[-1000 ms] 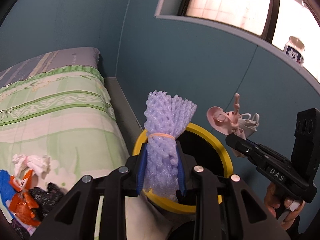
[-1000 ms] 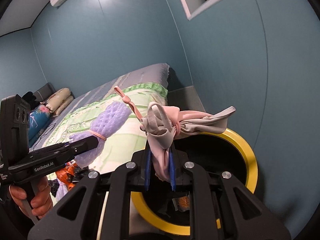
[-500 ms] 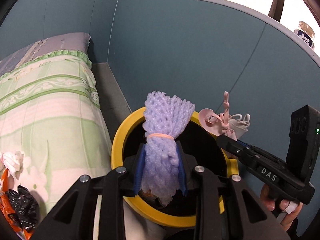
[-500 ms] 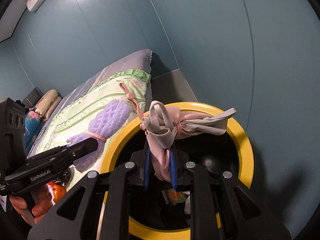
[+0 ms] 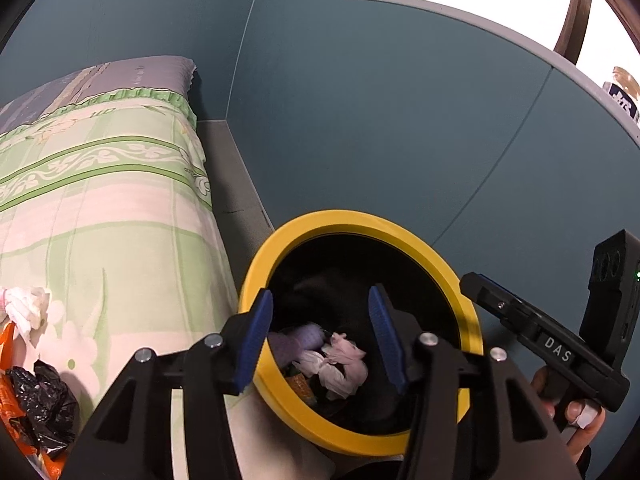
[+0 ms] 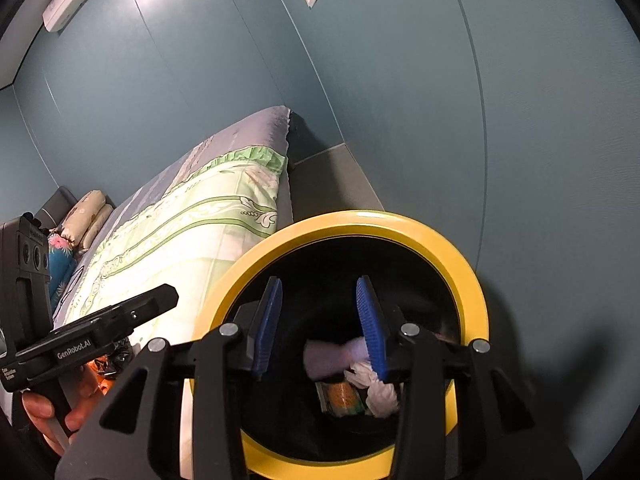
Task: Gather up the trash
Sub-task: 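Open both tools to drop the foam net and cloth into the bin, then move both open tools back over the trash pile on the bed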
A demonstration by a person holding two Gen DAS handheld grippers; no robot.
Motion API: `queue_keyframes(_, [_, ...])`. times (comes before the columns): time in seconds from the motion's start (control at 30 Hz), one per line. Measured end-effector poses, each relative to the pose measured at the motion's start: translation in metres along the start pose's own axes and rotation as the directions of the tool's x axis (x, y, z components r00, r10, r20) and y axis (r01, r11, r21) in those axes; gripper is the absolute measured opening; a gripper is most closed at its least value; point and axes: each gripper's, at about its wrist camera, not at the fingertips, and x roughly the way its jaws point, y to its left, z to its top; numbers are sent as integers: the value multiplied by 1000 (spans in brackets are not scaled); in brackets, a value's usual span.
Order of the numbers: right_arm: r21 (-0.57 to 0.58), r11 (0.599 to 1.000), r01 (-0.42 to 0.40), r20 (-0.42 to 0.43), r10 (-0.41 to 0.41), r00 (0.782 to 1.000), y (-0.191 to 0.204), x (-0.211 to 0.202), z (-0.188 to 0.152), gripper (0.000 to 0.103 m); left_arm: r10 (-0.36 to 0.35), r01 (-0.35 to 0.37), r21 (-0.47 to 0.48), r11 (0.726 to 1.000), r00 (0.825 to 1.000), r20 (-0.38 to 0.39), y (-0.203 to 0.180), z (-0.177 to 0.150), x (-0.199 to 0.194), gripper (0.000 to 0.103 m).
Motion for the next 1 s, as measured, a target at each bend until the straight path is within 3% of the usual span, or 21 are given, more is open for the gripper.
queue_keyframes(0.47, [-87, 995, -51, 35, 54, 998, 53, -31, 0, 42, 59, -56, -33, 998, 994, 96, 35, -8, -80, 48])
queue_keyframes(0.77, [-182, 976, -118, 28, 125, 992, 117, -43, -6, 43, 165, -151, -92, 984, 971, 174, 76, -20, -149, 55])
queue_keyframes(1.0, [-252, 950, -183, -16, 185, 983, 170, -40, -21, 47, 230, -208, -132, 969, 956, 182, 108, -32, -189, 61])
